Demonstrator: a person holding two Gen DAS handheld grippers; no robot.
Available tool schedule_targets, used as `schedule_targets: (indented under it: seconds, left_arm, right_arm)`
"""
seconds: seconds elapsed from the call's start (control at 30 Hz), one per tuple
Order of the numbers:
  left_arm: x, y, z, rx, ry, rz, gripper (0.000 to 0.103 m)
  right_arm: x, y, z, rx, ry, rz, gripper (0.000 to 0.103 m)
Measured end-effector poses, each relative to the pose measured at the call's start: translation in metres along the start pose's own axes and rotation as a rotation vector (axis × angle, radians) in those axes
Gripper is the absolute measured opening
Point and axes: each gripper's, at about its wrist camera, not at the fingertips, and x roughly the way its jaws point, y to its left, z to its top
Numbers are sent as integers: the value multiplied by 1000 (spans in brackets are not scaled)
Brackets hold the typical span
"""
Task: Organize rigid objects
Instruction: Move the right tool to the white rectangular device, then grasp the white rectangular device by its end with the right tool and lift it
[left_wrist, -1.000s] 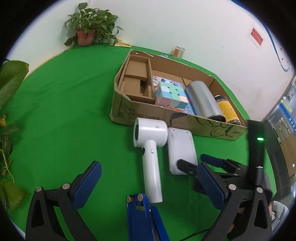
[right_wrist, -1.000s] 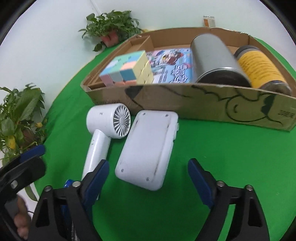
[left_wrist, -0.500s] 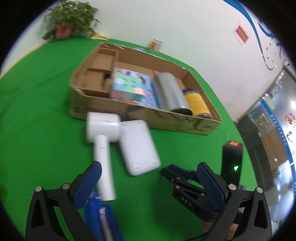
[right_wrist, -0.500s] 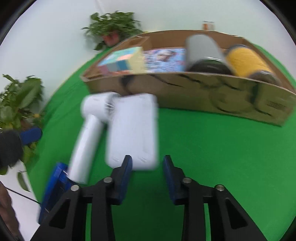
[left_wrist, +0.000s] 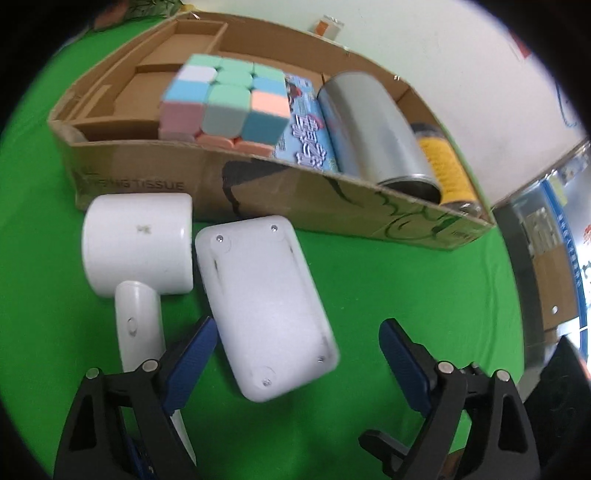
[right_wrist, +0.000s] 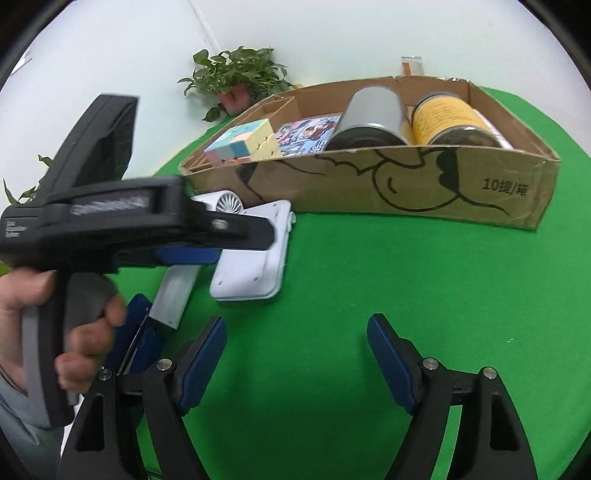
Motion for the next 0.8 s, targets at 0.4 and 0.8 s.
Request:
schedule_targets:
  seconds: [0.4,0.8]
  left_arm:
    - [28,-26,5,6,106,-304,56]
    - [38,-25,-4,-67,101,-299,55]
  right_arm:
    - [-7,-26,10,-60,4,-9,81]
    - [18,-37,32,-195,55,-79,64]
